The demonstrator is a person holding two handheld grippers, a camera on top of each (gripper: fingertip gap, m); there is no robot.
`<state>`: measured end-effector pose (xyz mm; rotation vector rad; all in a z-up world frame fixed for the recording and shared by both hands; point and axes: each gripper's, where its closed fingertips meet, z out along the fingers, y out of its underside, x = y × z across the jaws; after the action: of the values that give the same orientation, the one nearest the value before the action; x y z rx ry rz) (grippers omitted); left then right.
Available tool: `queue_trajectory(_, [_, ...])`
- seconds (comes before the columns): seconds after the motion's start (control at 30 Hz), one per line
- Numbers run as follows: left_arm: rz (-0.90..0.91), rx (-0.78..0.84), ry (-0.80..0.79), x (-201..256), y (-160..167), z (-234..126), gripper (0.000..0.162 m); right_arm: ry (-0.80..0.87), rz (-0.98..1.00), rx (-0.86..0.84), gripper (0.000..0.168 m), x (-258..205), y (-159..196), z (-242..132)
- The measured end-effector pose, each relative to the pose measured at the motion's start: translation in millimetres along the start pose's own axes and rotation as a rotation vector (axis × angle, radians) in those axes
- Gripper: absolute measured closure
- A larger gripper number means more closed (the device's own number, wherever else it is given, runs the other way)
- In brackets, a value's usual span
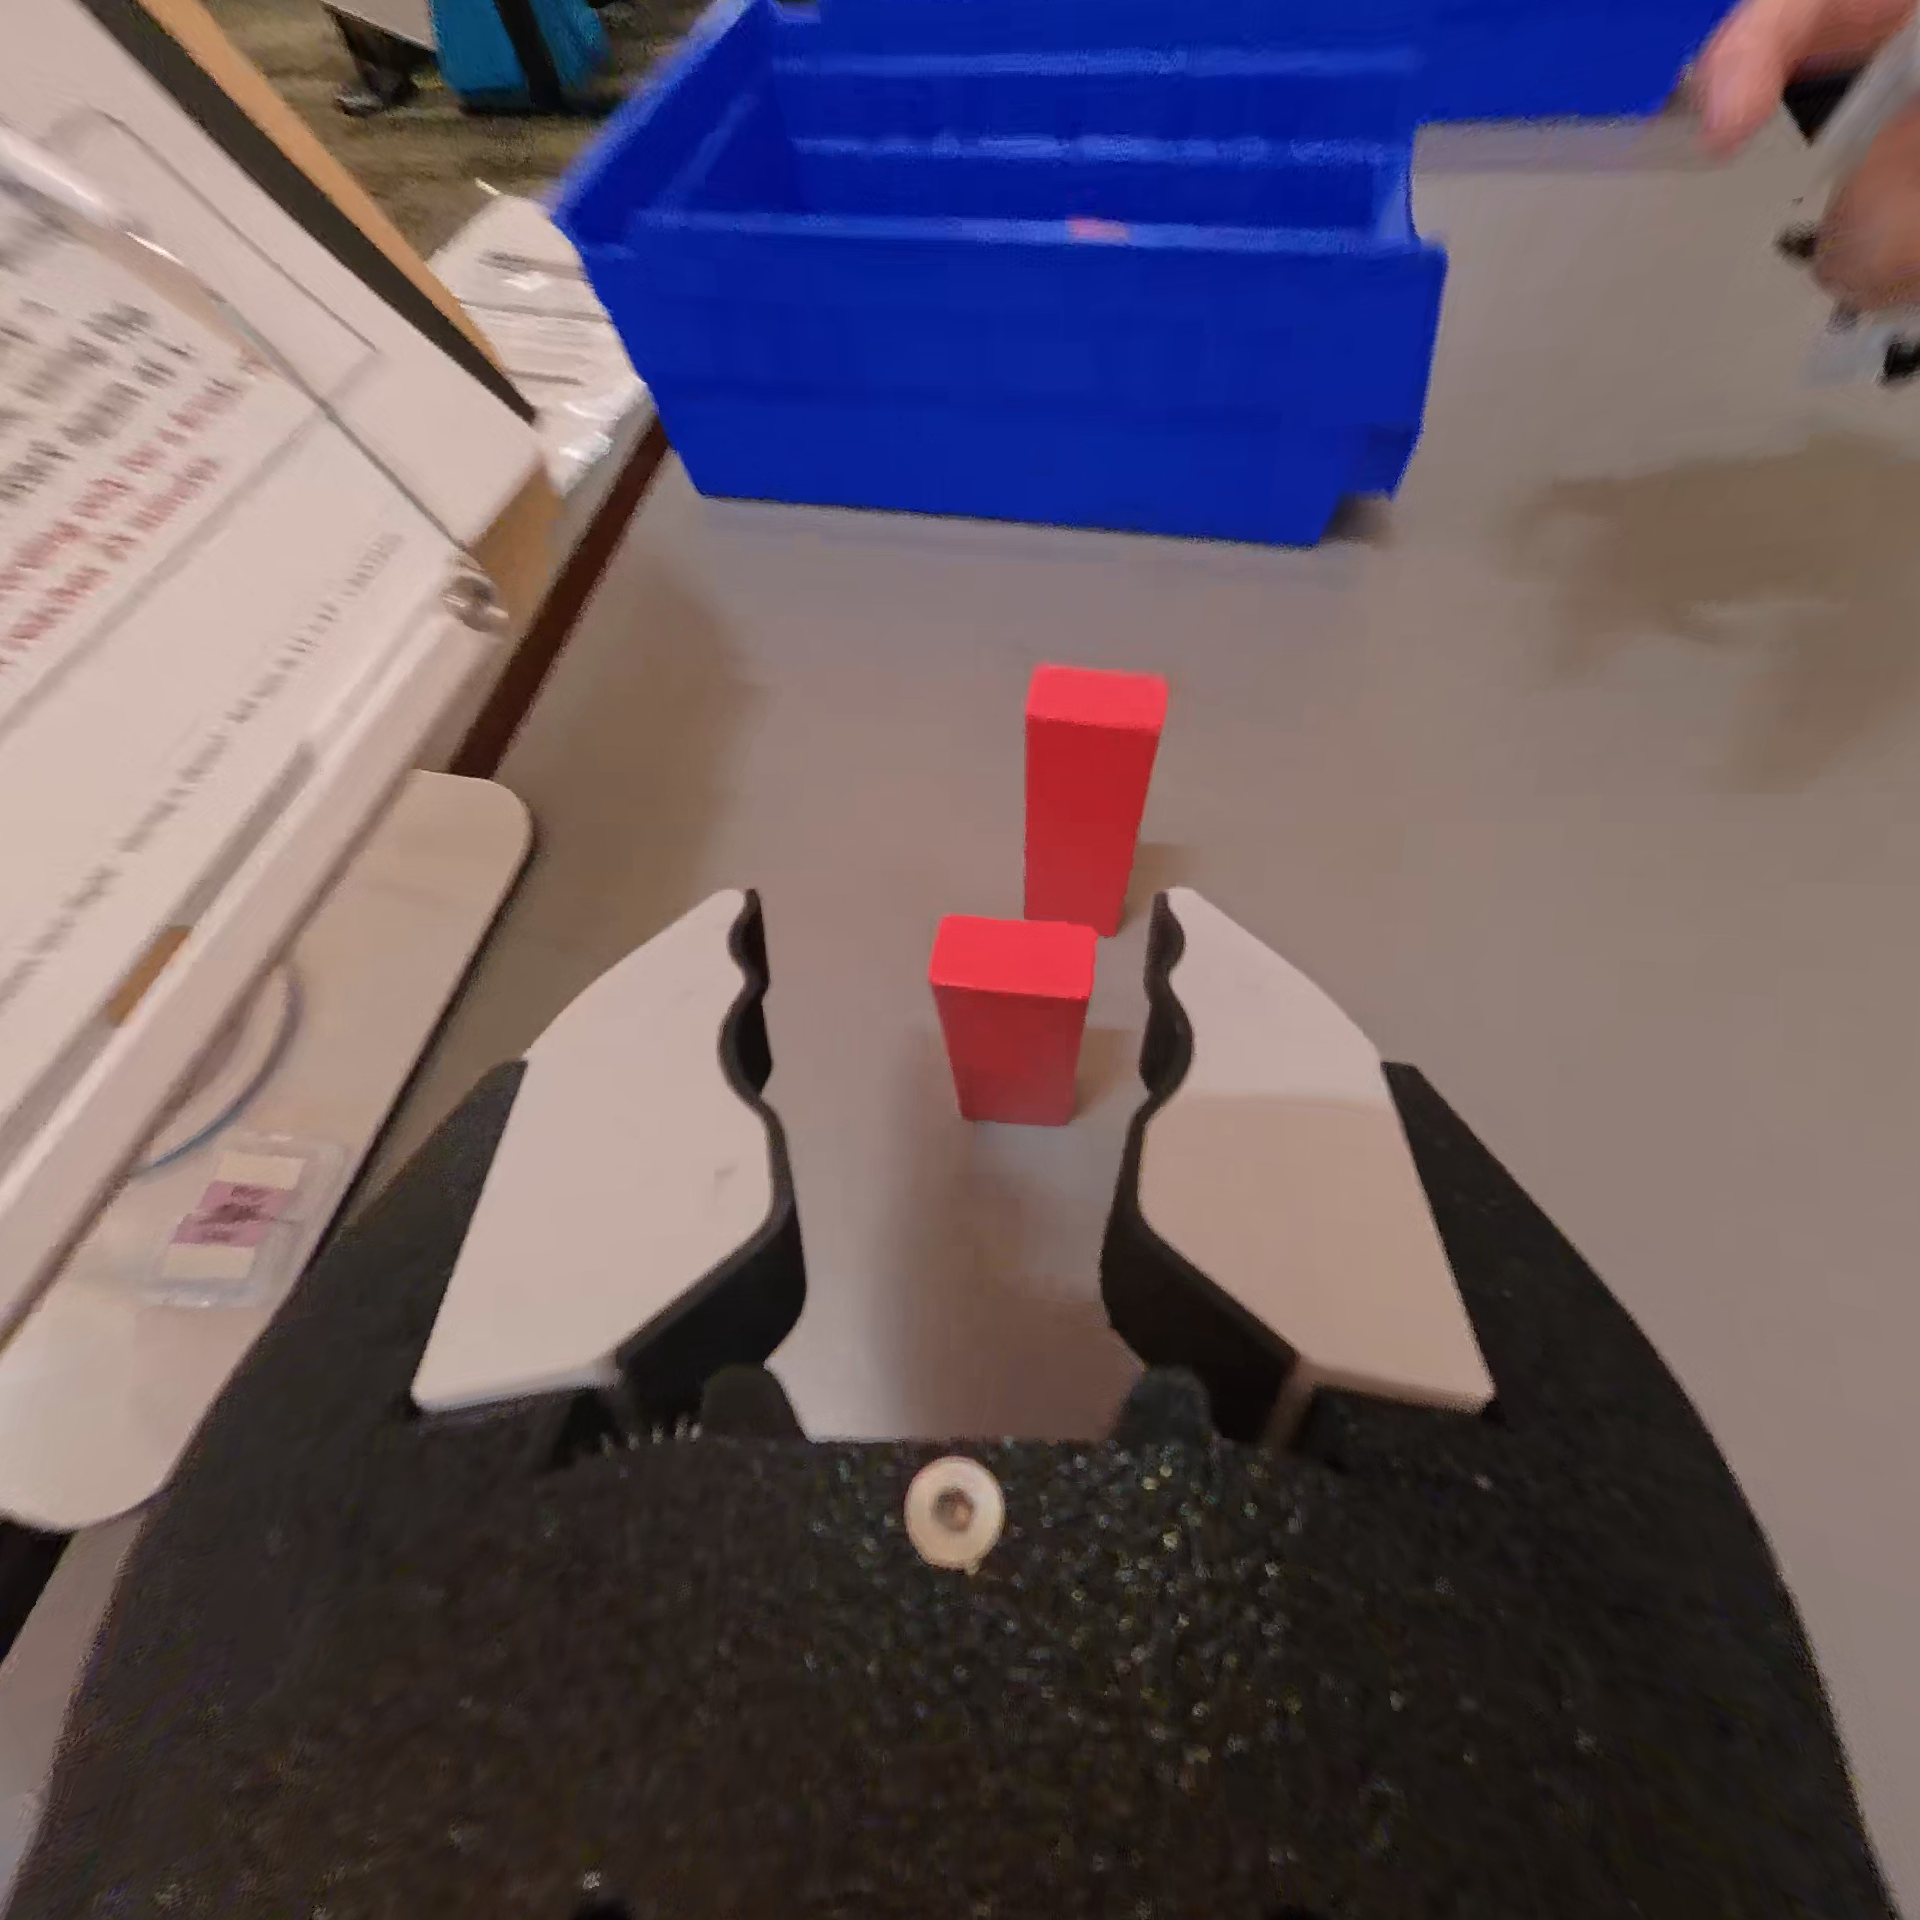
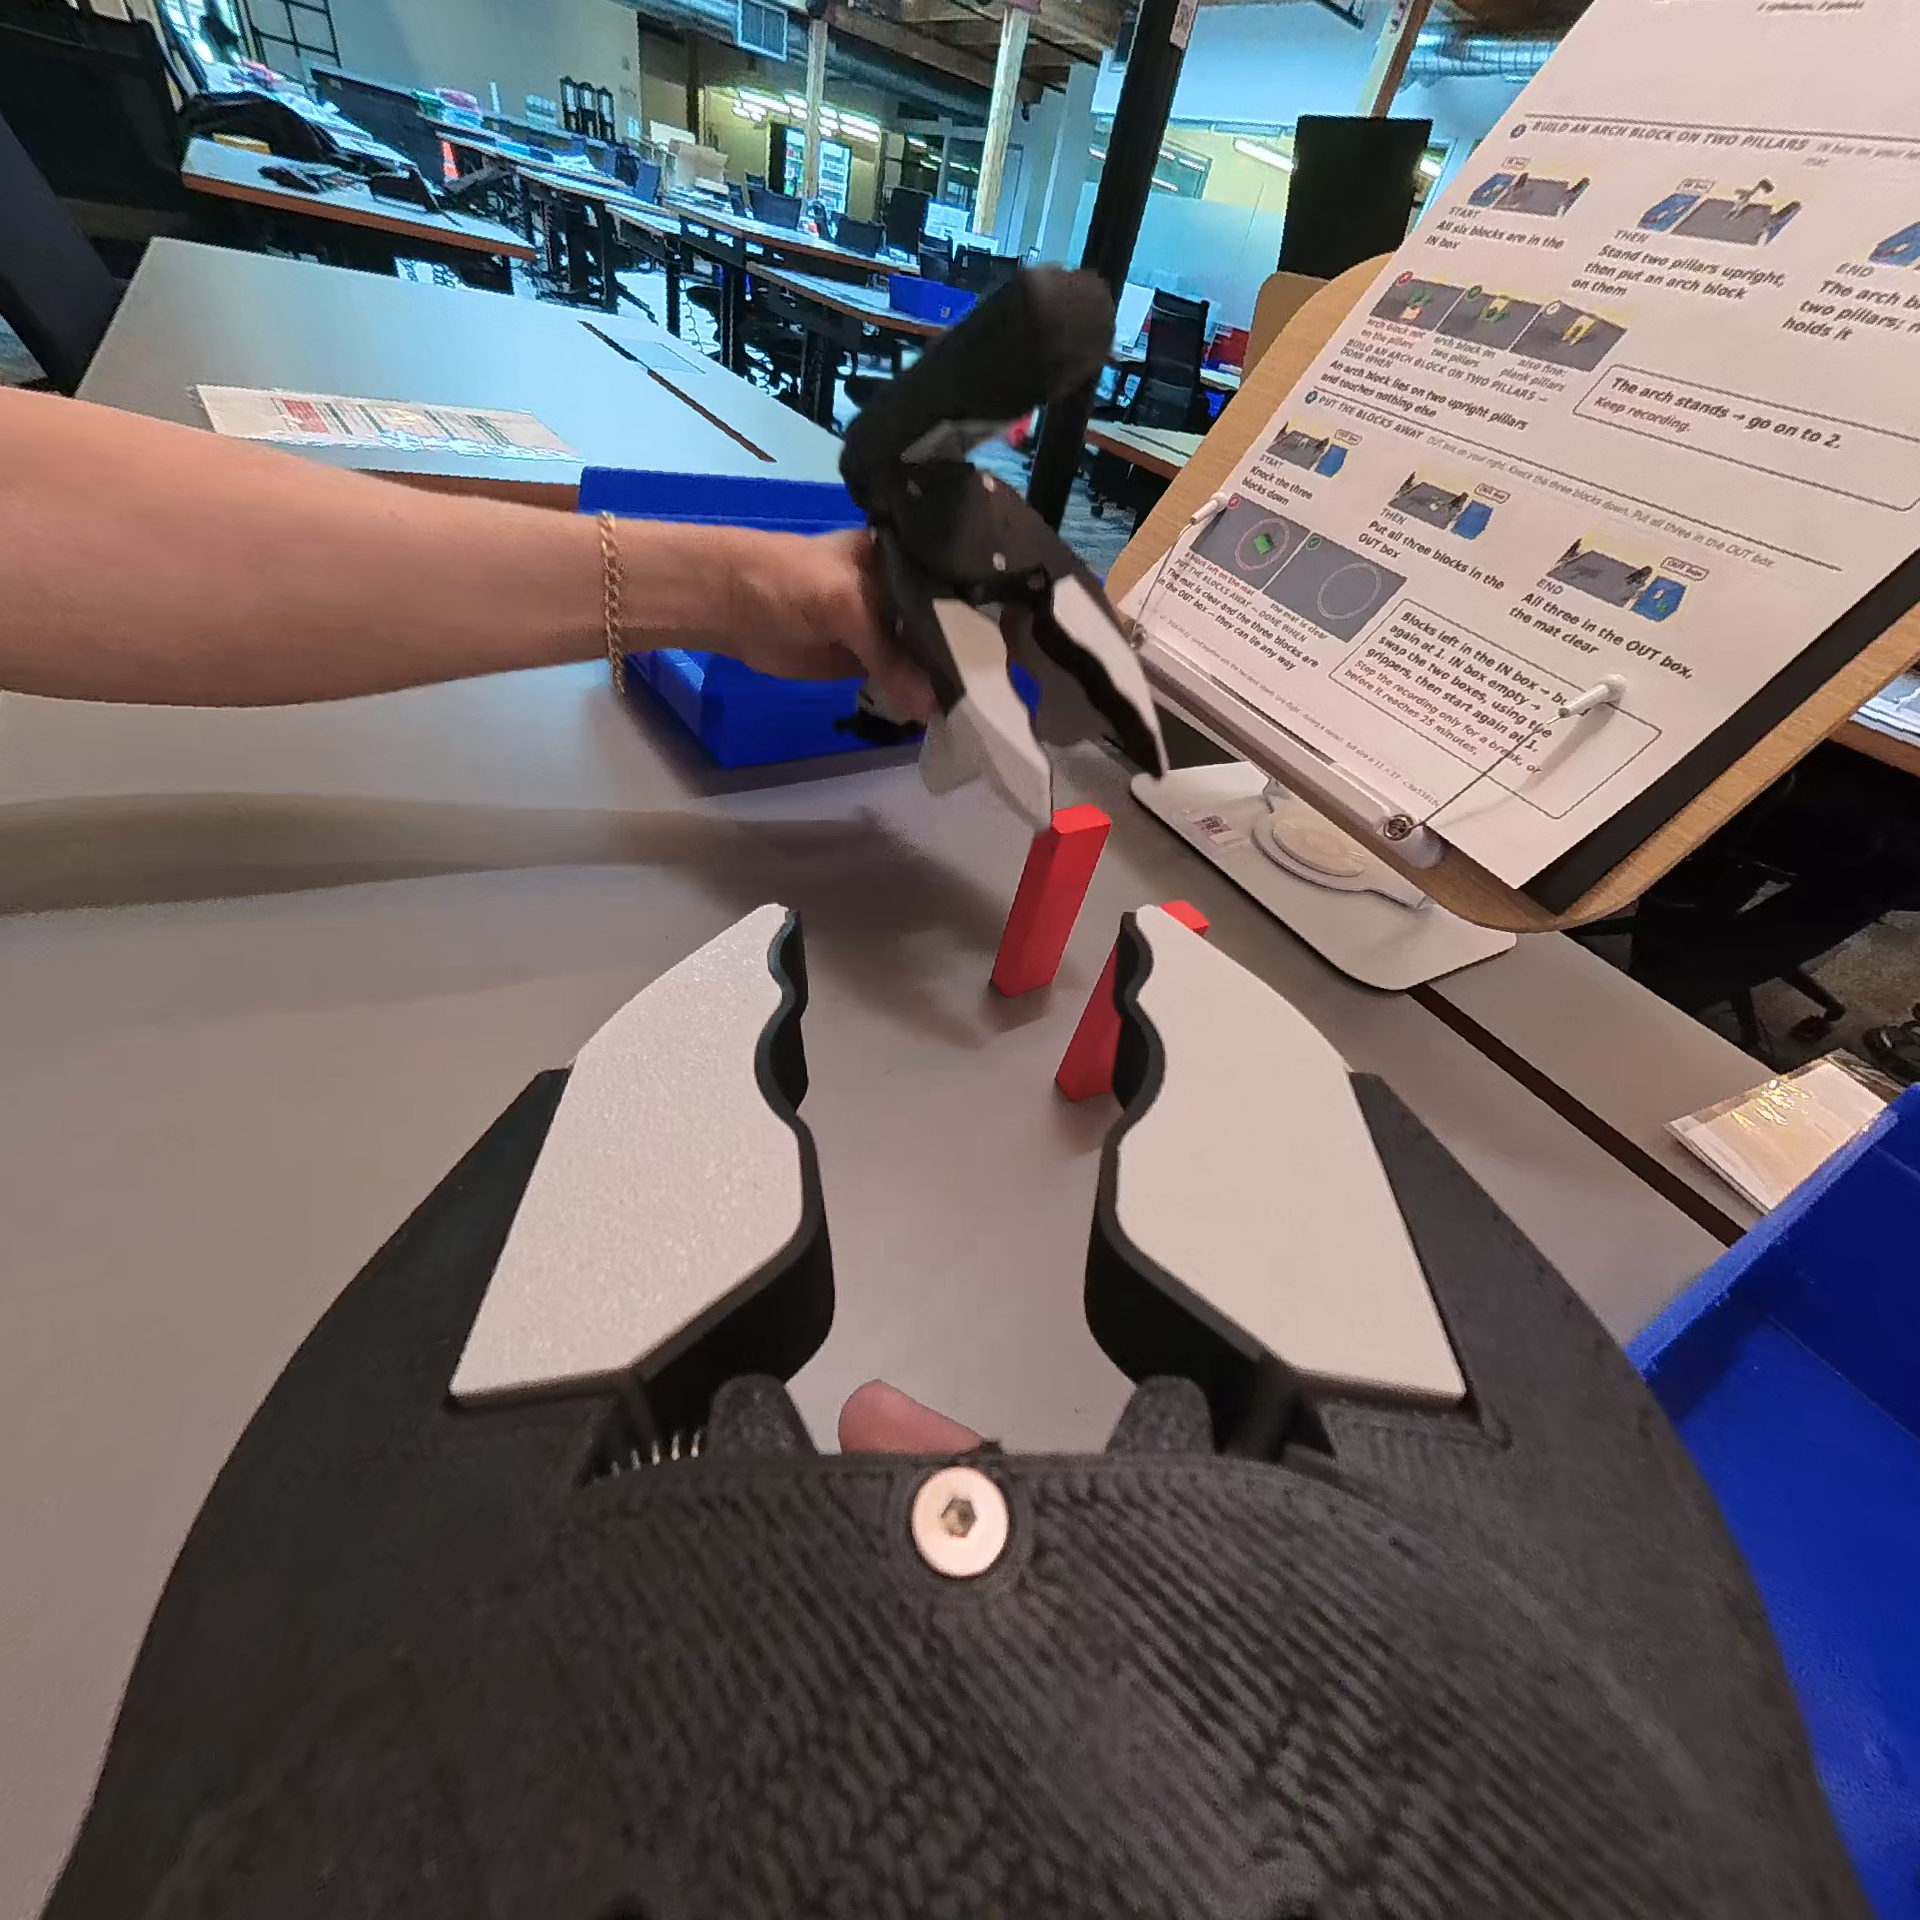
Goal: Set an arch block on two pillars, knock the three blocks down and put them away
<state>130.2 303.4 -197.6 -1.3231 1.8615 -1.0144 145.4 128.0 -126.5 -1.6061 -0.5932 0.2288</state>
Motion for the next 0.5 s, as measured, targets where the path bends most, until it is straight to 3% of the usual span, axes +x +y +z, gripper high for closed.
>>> queue_trajectory(0.1, [-0.092,0.099,-0.108,-18.5,-33.3,-37.9,0.102,0.005,0.001,-0.007,0.111,1.1,2.2,-1.4])
queue_trajectory(0.2, [-0.256,0.105,-0.347,-64.2,-43.2,-105.4,0.104,0.015,0.001,-0.016,0.111,3.6,4.4,-2.9])
queue_trajectory(0.27, [-0.423,-0.056,-0.565,-99.0,-8.6,-157.4,0.102,0.015,0.008,-0.009,0.111,4.3,4.0,-3.2])
queue_trajectory(0.37, [-0.681,-0.335,-0.851,-129.6,70.2,-229.4,0.097,0.008,0.017,-0.006,0.111,3.8,4.4,-1.0])
queue_trajectory(0.5, [-0.993,-0.445,-0.93,-138.2,151.6,-261.0,0.097,-0.006,0.013,-0.027,0.111,1.2,9.0,4.7])
